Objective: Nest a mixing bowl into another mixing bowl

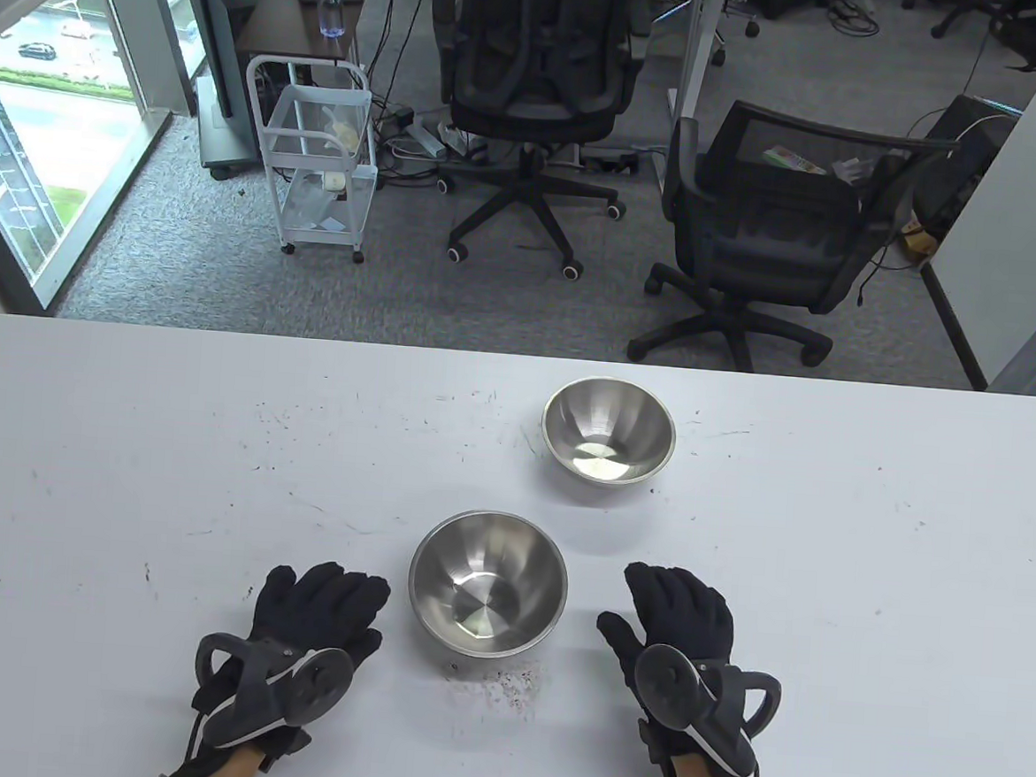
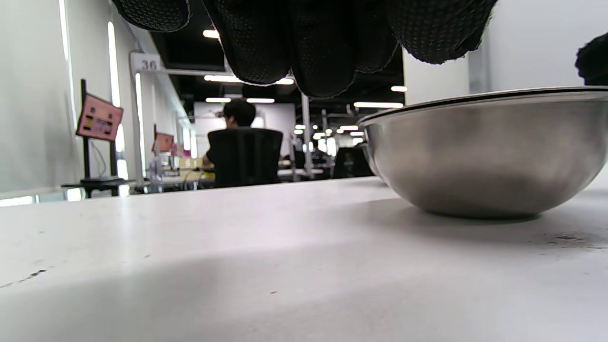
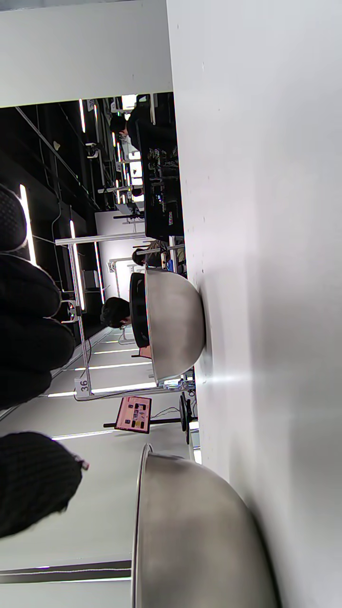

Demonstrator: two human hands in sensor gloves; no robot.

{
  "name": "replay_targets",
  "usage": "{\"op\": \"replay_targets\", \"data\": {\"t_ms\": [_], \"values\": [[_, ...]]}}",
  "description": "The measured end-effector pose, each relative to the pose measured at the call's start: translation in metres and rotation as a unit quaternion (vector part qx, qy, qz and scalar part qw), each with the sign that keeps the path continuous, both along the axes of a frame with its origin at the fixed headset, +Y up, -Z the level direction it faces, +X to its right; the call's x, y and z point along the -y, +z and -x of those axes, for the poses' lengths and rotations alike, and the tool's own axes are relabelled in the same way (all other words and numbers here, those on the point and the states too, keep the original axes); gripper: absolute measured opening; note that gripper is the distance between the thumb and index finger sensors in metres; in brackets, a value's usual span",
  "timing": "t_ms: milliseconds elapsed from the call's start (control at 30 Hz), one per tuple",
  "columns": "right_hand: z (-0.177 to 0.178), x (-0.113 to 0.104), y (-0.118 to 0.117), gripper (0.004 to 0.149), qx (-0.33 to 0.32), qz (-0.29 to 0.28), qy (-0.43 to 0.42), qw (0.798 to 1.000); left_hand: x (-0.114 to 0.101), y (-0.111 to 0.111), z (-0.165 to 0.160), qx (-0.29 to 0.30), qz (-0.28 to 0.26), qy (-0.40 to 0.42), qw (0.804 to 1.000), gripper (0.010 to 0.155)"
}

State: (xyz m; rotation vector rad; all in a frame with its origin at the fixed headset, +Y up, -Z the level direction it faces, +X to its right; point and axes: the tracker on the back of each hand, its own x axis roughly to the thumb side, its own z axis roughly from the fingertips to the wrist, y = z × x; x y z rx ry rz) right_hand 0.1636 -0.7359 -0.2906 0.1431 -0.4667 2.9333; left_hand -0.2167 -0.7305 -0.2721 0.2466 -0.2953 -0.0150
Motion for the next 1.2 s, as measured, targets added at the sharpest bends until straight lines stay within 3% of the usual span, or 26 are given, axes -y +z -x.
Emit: {"op": "replay_targets", "data": {"t_ms": [300, 500, 833, 1200], "values": [[0.002, 0.000, -0.002, 0.068, 0.001, 0.006, 0.013, 1.000, -0.002, 0.006, 0.014, -0.023, -0.022, 0.032, 0.999, 0.062], [0.008, 0.000, -0.016, 0.070, 0.009, 0.022, 0.021, 0.999, 0.001, 0.004, 0.023, -0.031, -0.014, 0.054, 0.998, 0.063], [0.018, -0.008, -0.065, 0.072, 0.033, 0.058, 0.085, 0.994, -0.001, 0.001, 0.028, -0.040, -0.020, 0.067, 0.997, 0.064], [0.029, 0.001, -0.120, 0.068, 0.051, 0.069, 0.117, 0.989, 0.001, -0.001, 0.035, -0.051, -0.016, 0.078, 0.996, 0.065]]}}
